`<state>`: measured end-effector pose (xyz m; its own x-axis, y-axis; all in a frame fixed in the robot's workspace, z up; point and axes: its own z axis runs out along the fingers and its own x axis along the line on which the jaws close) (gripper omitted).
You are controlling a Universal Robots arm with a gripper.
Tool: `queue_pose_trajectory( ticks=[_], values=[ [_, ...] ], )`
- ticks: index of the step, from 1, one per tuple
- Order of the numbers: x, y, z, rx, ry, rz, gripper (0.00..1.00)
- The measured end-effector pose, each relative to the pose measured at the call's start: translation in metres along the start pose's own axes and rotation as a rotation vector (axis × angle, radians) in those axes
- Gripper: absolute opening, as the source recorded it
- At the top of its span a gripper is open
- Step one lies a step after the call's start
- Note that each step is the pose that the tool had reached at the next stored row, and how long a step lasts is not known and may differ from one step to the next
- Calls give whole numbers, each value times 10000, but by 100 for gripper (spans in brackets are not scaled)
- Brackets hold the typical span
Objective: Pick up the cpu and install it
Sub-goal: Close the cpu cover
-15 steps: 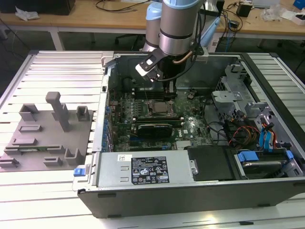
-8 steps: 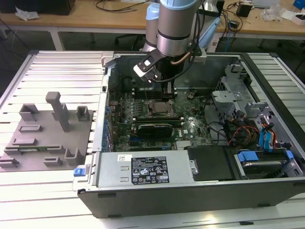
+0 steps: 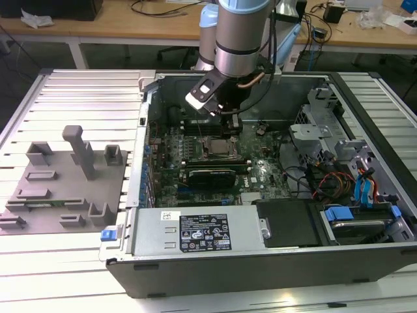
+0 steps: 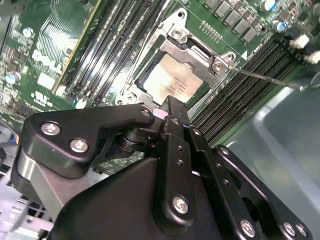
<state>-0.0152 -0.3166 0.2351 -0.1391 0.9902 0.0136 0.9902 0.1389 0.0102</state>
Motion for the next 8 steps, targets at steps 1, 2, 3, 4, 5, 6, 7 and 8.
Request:
queue_pose_trajectory(
  ticks=[1,2,3,4,5,6,7,8],
  values=[
    [0,0,0,4,3,-259,11],
    [0,0,0,7,6,-535,11],
    [0,0,0,10,8,-745,11],
    [0,0,0,13,10,-930,11],
    [0,0,0,17,13,-1230,11],
    [0,0,0,22,17,-1633,11],
    [0,0,1,27,21,-2025,11],
    [0,0,0,33,24,-2401,11]
  ],
)
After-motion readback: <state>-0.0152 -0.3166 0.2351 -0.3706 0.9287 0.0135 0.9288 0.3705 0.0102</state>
